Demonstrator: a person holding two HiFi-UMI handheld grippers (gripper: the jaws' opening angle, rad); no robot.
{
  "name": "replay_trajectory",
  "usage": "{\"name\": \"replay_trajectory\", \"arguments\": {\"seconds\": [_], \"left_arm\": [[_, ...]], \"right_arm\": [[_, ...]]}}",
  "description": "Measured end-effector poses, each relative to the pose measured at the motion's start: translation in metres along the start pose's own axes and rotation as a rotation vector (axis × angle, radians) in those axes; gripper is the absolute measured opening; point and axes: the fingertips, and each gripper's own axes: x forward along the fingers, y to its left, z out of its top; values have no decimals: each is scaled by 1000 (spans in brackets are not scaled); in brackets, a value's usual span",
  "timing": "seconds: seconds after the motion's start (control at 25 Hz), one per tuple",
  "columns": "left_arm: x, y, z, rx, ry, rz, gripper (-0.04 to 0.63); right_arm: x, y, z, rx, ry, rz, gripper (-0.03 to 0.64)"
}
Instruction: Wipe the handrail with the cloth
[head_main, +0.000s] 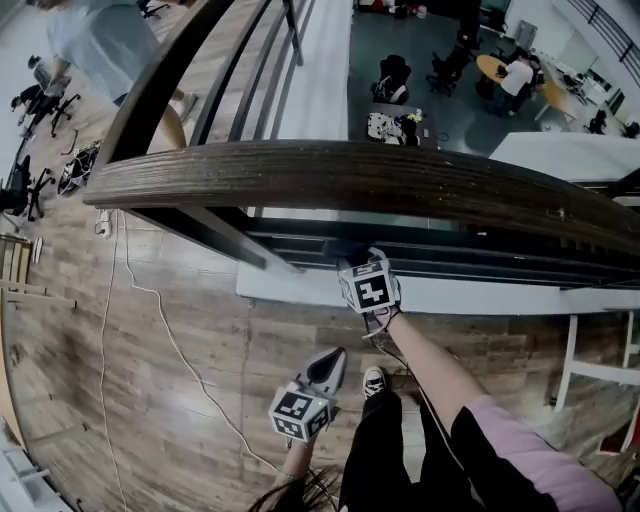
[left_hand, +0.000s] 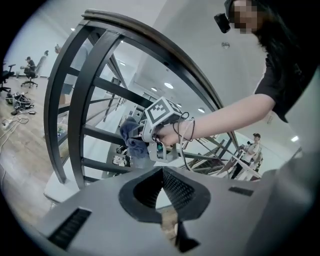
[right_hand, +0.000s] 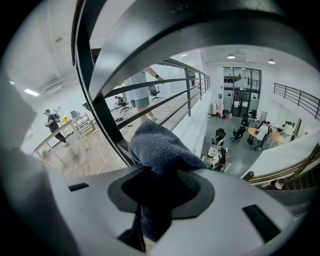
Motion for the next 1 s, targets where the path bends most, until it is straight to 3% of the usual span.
{"name": "replay_trajectory", "arguments": {"seconds": [0.48, 1.0], "left_arm": [[9, -27, -7, 52, 16, -44, 2], [59, -107, -18, 120, 76, -131, 2]], "right_arm": [[-26, -62, -38, -31, 13, -88, 104], [-119, -211, -91, 44, 5, -219, 104]]}}
